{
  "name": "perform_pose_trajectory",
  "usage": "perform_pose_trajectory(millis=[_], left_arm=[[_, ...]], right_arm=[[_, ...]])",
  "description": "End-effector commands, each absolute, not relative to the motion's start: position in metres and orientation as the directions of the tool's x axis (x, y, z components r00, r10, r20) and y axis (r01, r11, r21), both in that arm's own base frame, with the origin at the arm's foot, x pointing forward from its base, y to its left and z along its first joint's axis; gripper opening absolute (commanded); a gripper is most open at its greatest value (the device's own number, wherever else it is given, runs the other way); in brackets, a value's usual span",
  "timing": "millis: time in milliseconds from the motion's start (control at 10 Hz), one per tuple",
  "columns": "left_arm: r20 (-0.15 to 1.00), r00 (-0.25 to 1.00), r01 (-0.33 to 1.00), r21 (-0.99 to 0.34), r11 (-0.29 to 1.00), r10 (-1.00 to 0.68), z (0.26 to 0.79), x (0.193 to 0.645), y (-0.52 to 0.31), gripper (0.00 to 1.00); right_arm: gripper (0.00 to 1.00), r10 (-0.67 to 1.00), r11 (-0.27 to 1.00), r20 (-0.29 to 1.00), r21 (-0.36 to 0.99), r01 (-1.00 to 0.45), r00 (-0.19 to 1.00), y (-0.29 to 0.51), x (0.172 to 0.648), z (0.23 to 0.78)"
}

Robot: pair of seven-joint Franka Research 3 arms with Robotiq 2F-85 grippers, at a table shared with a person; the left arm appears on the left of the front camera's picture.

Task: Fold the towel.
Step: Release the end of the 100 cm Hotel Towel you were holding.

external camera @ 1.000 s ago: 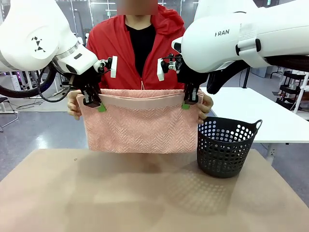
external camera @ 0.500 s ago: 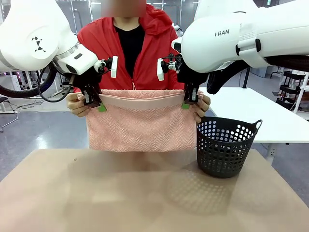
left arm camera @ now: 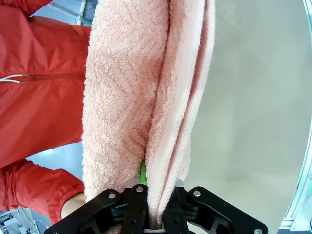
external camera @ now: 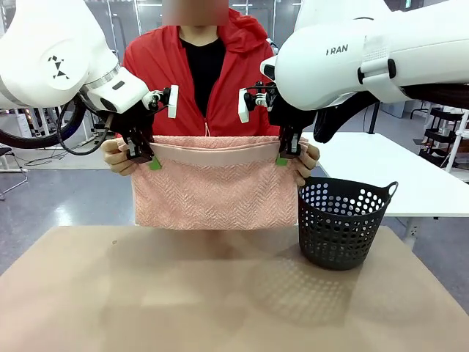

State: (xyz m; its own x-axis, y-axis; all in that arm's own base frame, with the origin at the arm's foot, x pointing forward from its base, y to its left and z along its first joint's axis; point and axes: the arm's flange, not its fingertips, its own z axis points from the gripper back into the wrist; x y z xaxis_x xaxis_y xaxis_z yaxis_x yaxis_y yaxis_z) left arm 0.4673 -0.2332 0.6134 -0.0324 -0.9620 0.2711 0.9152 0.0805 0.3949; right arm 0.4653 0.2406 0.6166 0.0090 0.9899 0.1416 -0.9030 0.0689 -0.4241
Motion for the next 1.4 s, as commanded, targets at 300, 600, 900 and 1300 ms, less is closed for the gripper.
perform_pose_trajectory(millis=[300, 600, 900, 1300], left_arm=[[0.308, -0.052, 0.899, 0.429, 0.090, -0.950, 0.635, 0.454, -0.231, 1.00], [0.405, -0.017, 0.869, 0.458, 0.186, -0.914, 0.682, 0.415, -0.210, 1.00], [0.548, 0.168, 0.822, 0.381, 0.423, -0.820, 0.712, 0.390, -0.154, 1.00], [0.648, 0.410, 0.661, 0.274, 0.699, -0.642, 0.719, 0.363, -0.046, 1.00]], right_arm=[[0.98, 0.979, 0.088, 0.202, -0.414, -0.906, 0.003, 0.233, 0.455, 0.635], [1.00, 0.967, 0.147, 0.255, -0.495, -0.856, 0.019, 0.207, 0.416, 0.681], [1.00, 0.886, 0.375, 0.429, -0.431, -0.821, 0.179, 0.143, 0.392, 0.714], [1.00, 0.695, 0.658, 0.566, -0.254, -0.709, 0.443, 0.046, 0.383, 0.712]])
